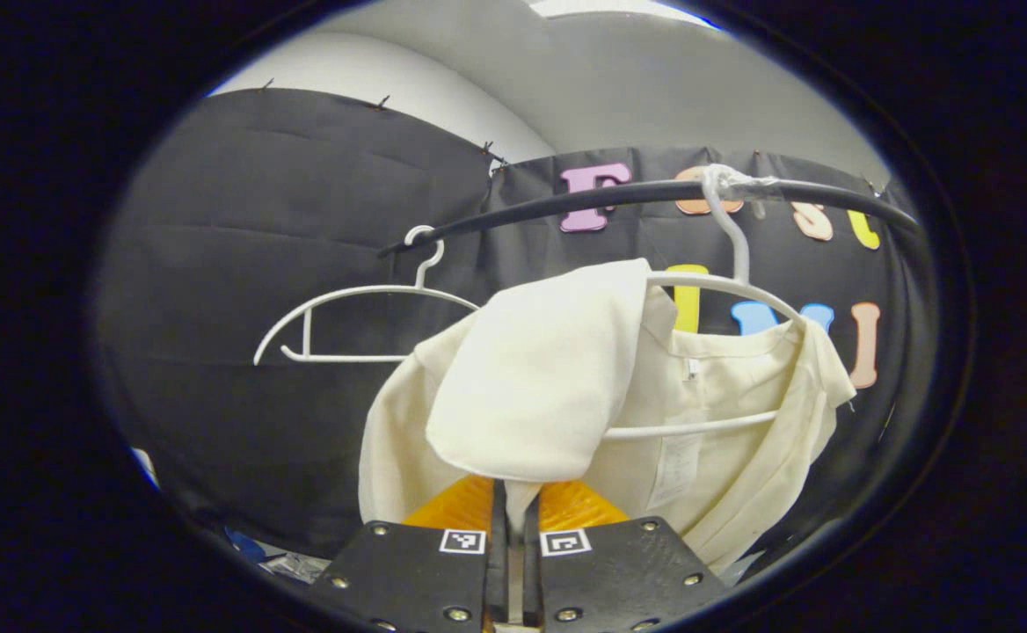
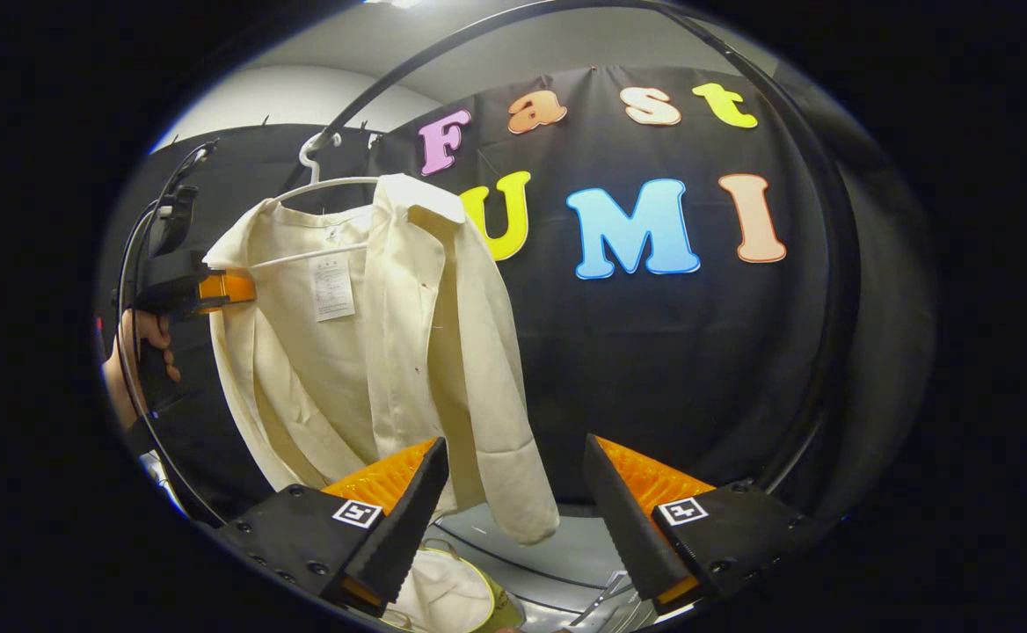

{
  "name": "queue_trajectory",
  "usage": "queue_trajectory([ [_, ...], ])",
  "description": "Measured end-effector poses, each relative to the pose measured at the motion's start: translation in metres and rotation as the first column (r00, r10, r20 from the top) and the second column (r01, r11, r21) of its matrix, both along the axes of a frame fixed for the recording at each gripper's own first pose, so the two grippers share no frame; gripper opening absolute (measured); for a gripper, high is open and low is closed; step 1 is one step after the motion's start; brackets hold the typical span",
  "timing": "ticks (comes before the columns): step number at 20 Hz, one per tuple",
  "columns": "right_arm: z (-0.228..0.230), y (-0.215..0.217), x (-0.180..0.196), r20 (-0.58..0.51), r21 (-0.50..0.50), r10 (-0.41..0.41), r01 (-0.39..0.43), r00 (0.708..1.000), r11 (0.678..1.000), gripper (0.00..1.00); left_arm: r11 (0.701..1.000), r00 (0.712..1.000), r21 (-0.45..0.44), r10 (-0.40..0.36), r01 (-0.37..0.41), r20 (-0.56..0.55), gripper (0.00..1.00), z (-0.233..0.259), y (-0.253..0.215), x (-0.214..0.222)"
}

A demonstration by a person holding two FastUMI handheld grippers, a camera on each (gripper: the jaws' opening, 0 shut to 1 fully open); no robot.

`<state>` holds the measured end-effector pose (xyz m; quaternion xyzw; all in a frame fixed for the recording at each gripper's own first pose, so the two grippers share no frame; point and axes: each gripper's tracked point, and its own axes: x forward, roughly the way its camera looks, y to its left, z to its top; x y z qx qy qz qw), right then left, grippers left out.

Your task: Grasp the clothes on the hanger with both hands and then place them into the laundry hamper below.

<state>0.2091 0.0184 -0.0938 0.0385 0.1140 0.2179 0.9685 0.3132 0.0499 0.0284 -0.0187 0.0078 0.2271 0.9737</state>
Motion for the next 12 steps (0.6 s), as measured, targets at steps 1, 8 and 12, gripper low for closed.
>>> queue_trajectory([
  [1, 0.003, 0.004, -0.002, 0.003, 0.006, 0.01, -0.01, 1.0, 1.0, 0.98, 1.0, 1.0, -0.021, -0.01, 0.01, 0.014, 0.01, 0.0, -0.001, -0.005],
  [8, 0.059, 0.077, 0.011, 0.041, 0.12, 0.124, -0.128, 0.991, 0.984, 0.93, 0.997, 0.998, 0.032, -0.066, 0.066, -0.001, 0.01, 0.01, -0.012, -0.016],
  [12, 0.098, 0.124, 0.007, 0.103, 0.139, 0.143, -0.157, 0.984, 0.978, 0.98, 0.992, 0.992, 0.011, -0.128, 0.128, -0.005, 0.01, 0.015, -0.012, -0.023],
])
